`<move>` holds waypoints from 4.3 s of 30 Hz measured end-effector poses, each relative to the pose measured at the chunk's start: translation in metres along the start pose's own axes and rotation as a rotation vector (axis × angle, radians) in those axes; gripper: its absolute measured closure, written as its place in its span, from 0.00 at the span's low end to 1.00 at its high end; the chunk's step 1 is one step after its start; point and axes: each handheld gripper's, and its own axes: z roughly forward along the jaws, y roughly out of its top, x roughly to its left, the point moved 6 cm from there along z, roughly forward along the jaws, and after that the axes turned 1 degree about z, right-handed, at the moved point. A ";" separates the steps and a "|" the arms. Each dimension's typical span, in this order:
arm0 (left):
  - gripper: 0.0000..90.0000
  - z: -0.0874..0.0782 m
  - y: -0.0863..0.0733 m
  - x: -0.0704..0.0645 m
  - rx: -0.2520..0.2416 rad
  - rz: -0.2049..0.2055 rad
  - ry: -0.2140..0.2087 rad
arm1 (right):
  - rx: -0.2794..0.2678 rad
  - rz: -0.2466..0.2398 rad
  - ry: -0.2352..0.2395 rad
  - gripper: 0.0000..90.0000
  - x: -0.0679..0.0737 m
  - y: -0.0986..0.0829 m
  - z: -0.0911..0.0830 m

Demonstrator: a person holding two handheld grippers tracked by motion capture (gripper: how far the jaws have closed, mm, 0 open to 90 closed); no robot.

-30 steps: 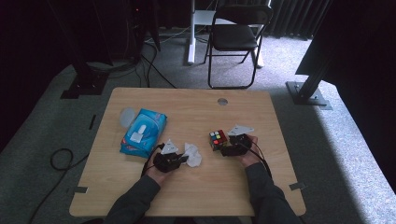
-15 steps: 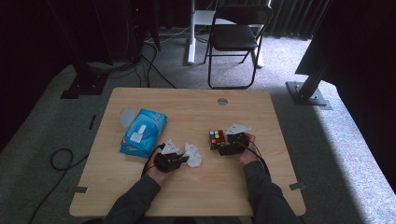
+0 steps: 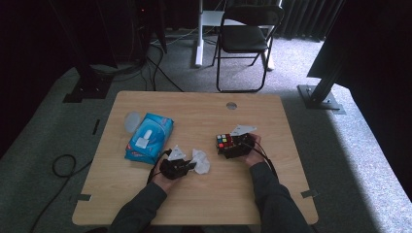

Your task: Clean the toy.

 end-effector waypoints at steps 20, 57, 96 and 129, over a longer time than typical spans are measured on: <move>0.91 0.000 0.000 0.000 -0.003 -0.001 0.001 | -0.010 0.002 -0.001 0.16 -0.003 0.001 -0.008; 0.91 -0.001 0.001 0.001 -0.005 0.000 -0.001 | 0.006 0.027 0.011 0.31 -0.009 0.009 0.012; 0.91 -0.002 0.001 0.001 -0.008 -0.002 0.004 | 0.010 0.038 -0.007 0.38 -0.006 0.013 0.020; 0.91 -0.014 0.017 0.011 -0.053 0.002 0.035 | -0.010 -0.029 0.065 0.38 0.024 0.012 0.004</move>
